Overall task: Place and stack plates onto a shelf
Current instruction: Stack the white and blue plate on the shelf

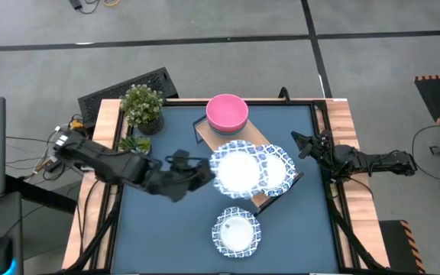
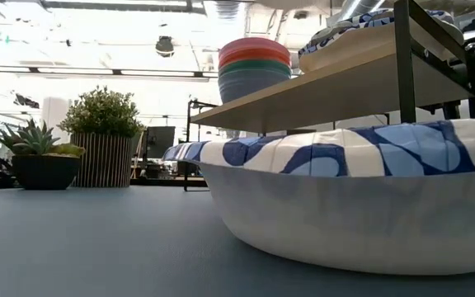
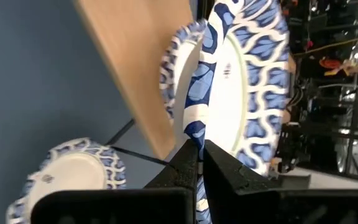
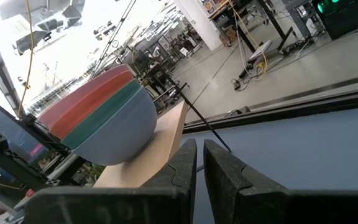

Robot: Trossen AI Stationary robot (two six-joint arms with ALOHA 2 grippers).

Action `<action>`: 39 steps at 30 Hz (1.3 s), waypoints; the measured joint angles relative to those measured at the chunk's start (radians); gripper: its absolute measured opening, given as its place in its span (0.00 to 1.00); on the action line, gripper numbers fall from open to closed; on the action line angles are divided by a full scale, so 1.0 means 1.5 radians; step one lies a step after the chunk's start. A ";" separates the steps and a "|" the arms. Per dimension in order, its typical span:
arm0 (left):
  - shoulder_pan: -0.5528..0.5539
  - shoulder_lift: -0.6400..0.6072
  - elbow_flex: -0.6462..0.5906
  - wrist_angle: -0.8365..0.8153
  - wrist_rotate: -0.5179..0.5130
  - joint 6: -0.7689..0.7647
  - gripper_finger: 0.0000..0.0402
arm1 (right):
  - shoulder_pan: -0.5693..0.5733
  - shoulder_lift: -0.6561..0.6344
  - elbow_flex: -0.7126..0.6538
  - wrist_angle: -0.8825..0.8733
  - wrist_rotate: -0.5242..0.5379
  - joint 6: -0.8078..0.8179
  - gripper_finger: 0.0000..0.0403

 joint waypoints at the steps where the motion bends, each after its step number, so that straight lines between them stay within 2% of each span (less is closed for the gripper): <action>1: 0.011 0.015 0.018 0.000 0.013 0.010 0.00 | 0.000 0.000 0.000 0.000 0.000 0.000 0.14; 6: 0.061 0.080 0.076 0.002 0.076 0.053 0.00 | 0.000 0.000 0.000 0.000 0.000 0.000 0.14; 14: 0.113 0.139 0.079 0.085 0.149 0.099 0.00 | 0.000 0.000 0.000 0.000 0.000 0.000 0.14; 25: 0.152 0.154 0.079 0.128 0.147 0.120 0.00 | 0.000 0.000 0.000 0.000 -0.002 0.000 0.14; 30: 0.153 0.193 0.080 0.203 0.196 0.126 0.00 | 0.000 0.000 0.000 -0.001 -0.002 -0.002 0.14; 36: 0.153 0.189 0.080 0.156 0.167 0.124 0.00 | 0.000 0.000 0.000 -0.003 -0.002 -0.002 0.14; 39: 0.158 0.190 0.079 0.158 0.185 0.137 0.00 | 0.000 0.000 0.000 -0.004 -0.002 -0.002 0.14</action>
